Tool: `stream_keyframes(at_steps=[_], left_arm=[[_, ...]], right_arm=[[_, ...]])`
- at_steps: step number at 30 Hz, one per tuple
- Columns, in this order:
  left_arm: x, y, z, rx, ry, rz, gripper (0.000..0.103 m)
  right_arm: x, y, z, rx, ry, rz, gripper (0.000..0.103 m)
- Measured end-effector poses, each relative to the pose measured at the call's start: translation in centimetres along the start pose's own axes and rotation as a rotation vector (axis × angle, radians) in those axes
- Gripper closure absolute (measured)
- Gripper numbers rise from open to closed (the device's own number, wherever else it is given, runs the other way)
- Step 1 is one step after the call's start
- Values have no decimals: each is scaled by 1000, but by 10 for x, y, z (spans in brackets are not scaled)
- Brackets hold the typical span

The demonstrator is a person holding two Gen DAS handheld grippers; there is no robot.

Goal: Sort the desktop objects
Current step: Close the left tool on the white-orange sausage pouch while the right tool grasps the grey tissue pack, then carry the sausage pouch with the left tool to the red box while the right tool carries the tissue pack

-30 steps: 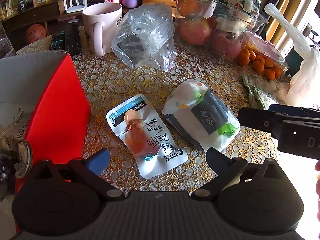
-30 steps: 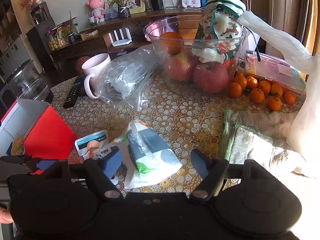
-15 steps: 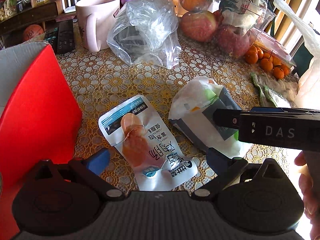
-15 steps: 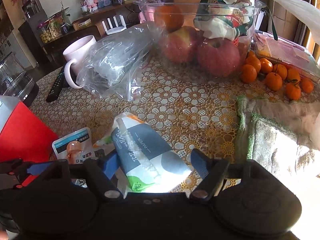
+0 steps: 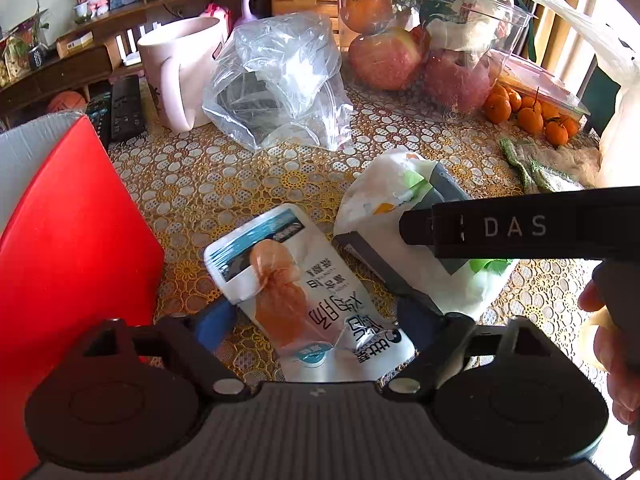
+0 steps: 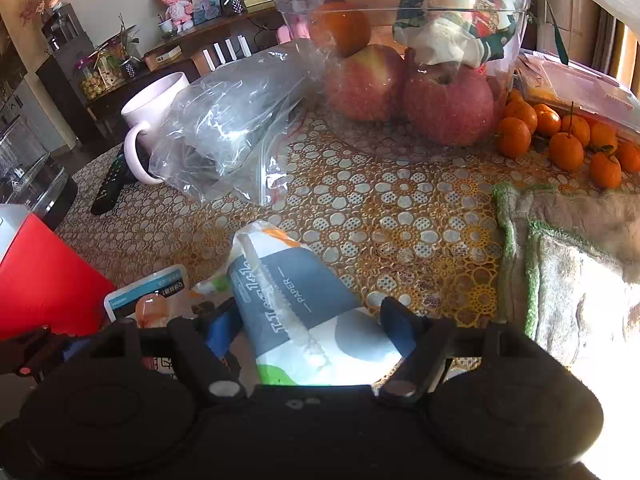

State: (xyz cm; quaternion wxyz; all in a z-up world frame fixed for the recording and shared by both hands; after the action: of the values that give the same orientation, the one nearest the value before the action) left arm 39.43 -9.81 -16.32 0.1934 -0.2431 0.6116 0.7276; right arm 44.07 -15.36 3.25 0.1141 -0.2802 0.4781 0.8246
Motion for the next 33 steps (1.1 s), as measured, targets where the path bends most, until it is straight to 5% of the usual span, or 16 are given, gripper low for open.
stream_keyframes(at_steps=[12, 26, 31, 33], left_arm=[[0, 3, 11, 27, 62, -31, 46], [14, 25, 6, 113, 40, -47, 64], [13, 26, 5, 124, 34, -39, 54], [11, 26, 3, 114, 17, -49, 22]], right_arm=[[9, 19, 5, 4, 29, -11, 59], [36, 68, 3, 17, 53, -45, 64], [42, 77, 1, 20, 58, -43, 64], [41, 77, -1, 25, 55, -44, 64]])
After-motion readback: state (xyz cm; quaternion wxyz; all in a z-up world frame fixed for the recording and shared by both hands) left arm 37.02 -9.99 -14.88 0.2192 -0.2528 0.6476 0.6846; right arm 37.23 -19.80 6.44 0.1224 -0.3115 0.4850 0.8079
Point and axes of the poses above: each gripper's, at about its wrist camera, not at the fingertips, and y roughly against the way its jaws point, z to its left, x to its underside, the point moved 4 cm from there along -y, roughly the way its jaws point, and after that the axes turned 11 degrees about -x, right-handed, at the moved point
